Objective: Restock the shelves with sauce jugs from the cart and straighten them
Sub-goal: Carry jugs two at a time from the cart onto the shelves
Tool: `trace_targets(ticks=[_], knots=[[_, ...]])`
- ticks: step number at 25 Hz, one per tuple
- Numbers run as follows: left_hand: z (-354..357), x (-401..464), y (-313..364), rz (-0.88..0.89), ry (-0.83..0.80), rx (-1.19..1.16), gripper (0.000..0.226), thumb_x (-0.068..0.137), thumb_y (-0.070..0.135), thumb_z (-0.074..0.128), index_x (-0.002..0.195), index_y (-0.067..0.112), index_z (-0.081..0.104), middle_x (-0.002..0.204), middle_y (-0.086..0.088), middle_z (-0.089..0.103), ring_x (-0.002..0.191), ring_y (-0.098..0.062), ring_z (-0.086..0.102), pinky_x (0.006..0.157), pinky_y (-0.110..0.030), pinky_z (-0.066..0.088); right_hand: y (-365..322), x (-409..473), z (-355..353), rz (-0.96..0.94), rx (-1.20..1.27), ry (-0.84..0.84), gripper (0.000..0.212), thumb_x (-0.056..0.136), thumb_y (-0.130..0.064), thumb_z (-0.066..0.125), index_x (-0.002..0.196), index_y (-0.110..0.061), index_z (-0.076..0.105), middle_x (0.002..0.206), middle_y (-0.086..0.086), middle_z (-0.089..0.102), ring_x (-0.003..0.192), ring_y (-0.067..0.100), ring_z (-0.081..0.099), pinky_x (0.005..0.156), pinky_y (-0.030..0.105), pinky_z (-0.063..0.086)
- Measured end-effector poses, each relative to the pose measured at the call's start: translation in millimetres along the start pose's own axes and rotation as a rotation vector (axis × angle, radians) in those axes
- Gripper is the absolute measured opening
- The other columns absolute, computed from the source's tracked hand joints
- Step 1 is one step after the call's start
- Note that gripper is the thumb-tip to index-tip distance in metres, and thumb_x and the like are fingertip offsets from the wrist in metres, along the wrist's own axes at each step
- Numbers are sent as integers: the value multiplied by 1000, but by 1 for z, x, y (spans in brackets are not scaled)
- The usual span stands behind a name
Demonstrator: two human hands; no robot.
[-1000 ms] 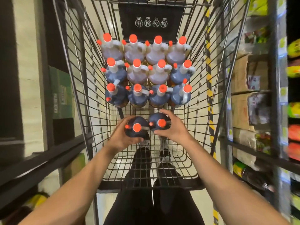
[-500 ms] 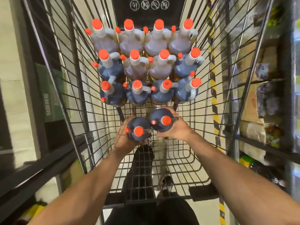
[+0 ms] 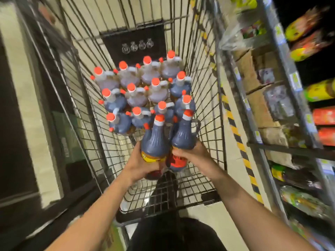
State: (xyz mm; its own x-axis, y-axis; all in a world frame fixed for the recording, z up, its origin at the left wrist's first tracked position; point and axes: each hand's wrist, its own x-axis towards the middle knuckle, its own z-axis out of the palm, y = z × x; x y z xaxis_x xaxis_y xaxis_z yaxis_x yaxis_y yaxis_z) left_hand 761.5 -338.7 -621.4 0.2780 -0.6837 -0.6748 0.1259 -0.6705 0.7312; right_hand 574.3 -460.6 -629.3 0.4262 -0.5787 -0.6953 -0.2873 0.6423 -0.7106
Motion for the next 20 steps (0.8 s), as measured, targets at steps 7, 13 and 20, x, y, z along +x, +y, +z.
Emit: trace_targets(ticks=[7, 13, 20], knots=[[39, -111, 121, 196, -189, 3, 87, 39, 43, 91, 114, 12, 60, 95, 4, 78, 85, -5, 69, 78, -25, 54, -68, -156, -22, -237, 258, 129, 66, 69, -9, 83, 127, -12, 52, 112, 6, 72, 95, 15, 71, 80, 36, 58], [116, -217, 187, 351, -339, 79, 78, 48, 47, 89, 113, 10, 67, 102, -4, 79, 91, -13, 74, 77, -23, 56, -74, -310, -69, -406, 461, 365, 75, 62, -39, 79, 129, -22, 51, 106, -3, 76, 95, 14, 73, 77, 28, 58], [266, -350, 162, 432, -580, 123, 68, 54, 34, 82, 113, 3, 68, 103, -18, 77, 91, -31, 73, 80, -42, 60, 8, -510, -139, -620, 552, 694, 55, 78, -28, 74, 130, -22, 58, 112, 1, 77, 99, 17, 74, 74, 25, 57]])
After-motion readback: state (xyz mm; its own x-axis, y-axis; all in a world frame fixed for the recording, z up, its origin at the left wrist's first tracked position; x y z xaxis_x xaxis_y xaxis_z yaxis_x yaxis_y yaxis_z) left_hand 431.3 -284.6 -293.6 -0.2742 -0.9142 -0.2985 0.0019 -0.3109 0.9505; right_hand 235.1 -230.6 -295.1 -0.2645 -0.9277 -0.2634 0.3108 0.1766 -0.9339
